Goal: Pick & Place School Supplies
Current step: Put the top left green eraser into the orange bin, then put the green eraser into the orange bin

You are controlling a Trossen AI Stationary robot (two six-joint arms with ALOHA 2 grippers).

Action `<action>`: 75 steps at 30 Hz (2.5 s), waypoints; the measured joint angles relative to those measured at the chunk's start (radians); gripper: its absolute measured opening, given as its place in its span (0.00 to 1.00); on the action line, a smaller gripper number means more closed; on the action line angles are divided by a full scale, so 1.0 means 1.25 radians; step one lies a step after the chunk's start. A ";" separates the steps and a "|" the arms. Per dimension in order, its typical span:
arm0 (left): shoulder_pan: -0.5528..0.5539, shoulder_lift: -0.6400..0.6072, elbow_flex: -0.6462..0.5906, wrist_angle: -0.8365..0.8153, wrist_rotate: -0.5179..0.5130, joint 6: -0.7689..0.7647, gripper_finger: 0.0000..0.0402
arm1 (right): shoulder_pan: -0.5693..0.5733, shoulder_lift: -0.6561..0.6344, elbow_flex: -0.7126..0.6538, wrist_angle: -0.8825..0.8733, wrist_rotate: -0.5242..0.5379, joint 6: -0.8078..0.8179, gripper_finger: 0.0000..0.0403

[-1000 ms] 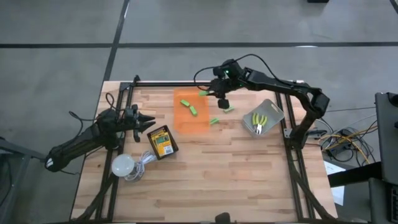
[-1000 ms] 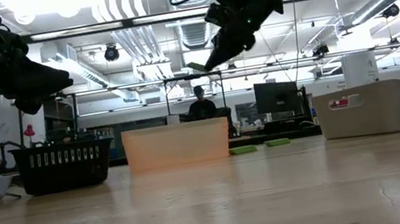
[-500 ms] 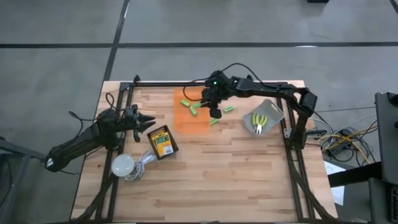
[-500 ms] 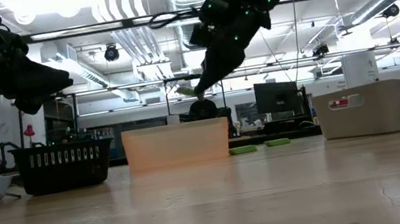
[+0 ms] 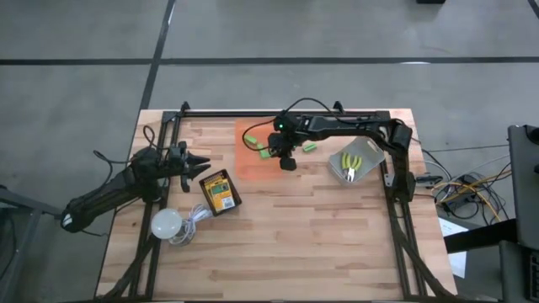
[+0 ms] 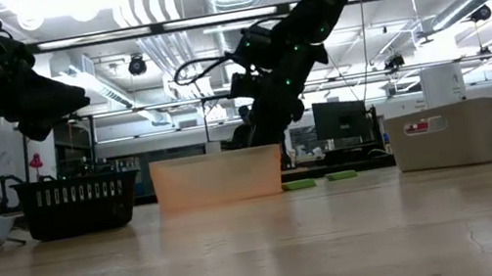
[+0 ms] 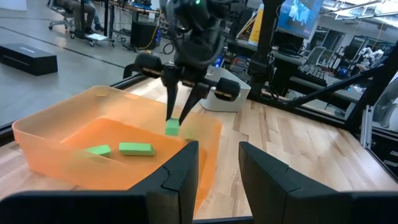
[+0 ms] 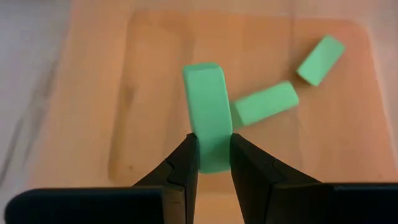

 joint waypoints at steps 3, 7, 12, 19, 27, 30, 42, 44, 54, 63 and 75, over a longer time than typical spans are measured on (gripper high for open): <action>0.000 0.000 0.000 0.000 0.000 0.000 0.30 | 0.000 0.011 0.002 -0.002 0.002 0.006 0.19; 0.000 0.000 0.000 0.000 0.000 0.000 0.30 | 0.004 0.023 0.002 -0.006 0.001 -0.001 0.19; 0.000 0.000 0.000 0.000 0.000 0.000 0.30 | 0.003 0.026 0.002 -0.015 0.002 -0.021 0.19; 0.000 0.000 0.000 0.000 0.000 0.000 0.30 | 0.005 0.026 0.002 -0.016 0.020 -0.009 0.22; 0.000 0.000 0.000 0.000 0.000 0.000 0.30 | 0.005 0.026 0.002 -0.010 0.018 -0.016 0.34; 0.000 0.000 0.000 0.000 0.000 0.000 0.30 | 0.005 0.025 0.002 -0.003 0.016 -0.018 0.35; 0.000 0.000 0.000 0.000 0.000 0.000 0.30 | -0.058 -0.148 0.051 -0.059 0.076 -0.030 0.33; 0.000 0.000 0.000 0.000 0.000 0.000 0.30 | -0.080 -0.175 0.046 -0.100 0.055 -0.054 0.34; 0.000 0.001 0.000 0.000 0.000 0.000 0.30 | -0.212 -0.206 -0.072 -0.190 -0.153 -0.121 0.38; 0.000 0.001 0.000 0.000 0.000 0.000 0.30 | -0.302 -0.207 -0.245 -0.014 -0.257 -0.177 0.40; 0.000 0.001 0.000 0.000 0.000 0.000 0.30 | -0.317 -0.211 -0.405 0.167 -0.231 -0.296 0.40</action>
